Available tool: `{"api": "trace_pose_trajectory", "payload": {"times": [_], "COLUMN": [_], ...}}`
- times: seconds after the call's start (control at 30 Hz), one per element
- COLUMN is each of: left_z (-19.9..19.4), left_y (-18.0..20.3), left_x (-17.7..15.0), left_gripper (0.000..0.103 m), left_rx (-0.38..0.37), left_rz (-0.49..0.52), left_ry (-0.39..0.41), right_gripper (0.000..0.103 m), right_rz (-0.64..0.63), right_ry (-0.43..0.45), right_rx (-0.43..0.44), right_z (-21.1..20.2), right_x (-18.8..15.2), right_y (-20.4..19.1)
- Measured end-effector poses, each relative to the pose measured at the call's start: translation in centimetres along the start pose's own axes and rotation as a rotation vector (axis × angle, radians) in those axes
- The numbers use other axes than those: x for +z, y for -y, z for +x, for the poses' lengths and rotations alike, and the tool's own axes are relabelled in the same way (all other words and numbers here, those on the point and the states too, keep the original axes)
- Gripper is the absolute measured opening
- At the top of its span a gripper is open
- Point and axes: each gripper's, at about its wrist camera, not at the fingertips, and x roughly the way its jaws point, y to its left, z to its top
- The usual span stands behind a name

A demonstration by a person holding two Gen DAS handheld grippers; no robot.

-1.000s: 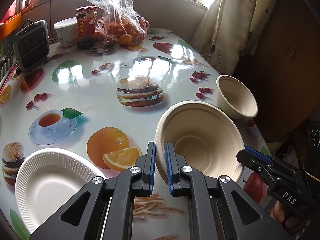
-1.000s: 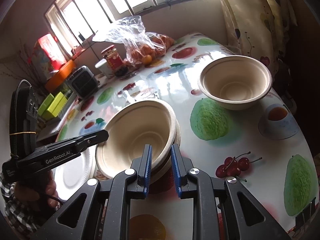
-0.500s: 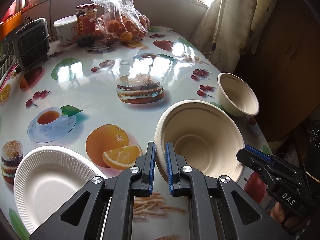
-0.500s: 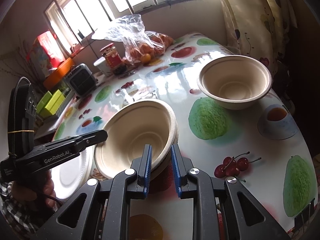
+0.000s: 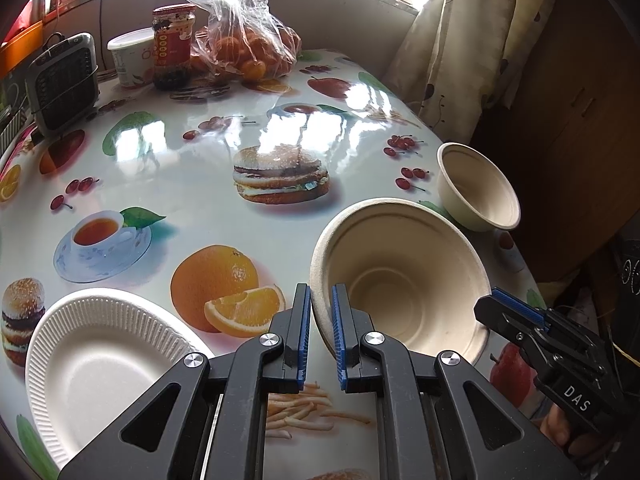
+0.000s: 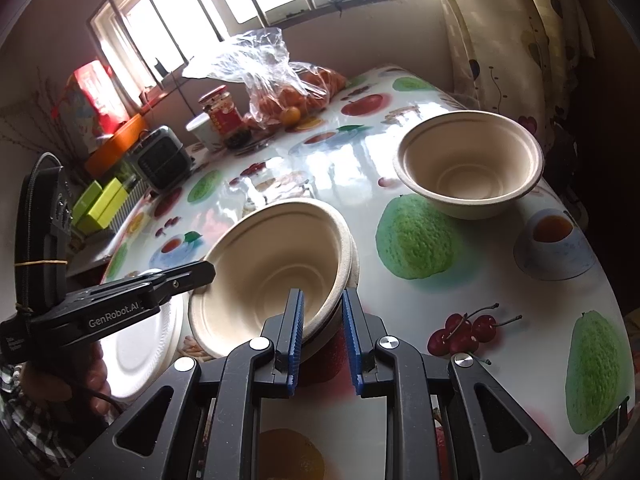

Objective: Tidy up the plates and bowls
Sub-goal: 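Lower the bowl into the other bowl and open both grippers, then raise both grippers and move them to the next tan bowl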

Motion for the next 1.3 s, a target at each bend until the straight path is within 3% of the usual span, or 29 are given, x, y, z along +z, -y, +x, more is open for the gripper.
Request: {"api": "trace_pose_trajectory", "payload": {"times": [0.67,0.9,1.03,1.3], "left_z": [0.0,0.0,0.2,0.5], "left_y": [0.3,0.4,0.5,1.5], "left_x": [0.2,0.4,0.6,1.5], "left_gripper": [0.016,0.022,0.022,0.024], "left_rx": [0.026,0.031,0.034,0.03], "left_rz": [0.007,0.01,0.009,0.036], "left_ry": [0.006,0.011,0.008,0.015], "right_gripper": [0.02,0.025,0.036,0.043], "right_rz": [0.01,0.011,0.005,0.011], "right_ry": [0.008,0.011,0.022,0.04], "right_rx": [-0.014,-0.019,-0.041,-0.078], "right_z": [-0.4,-0.5,-0.5,-0.8], "right_x": [0.3,0.3,0.4,0.8], "right_y": [0.3,0.3,0.3,0.8]}}
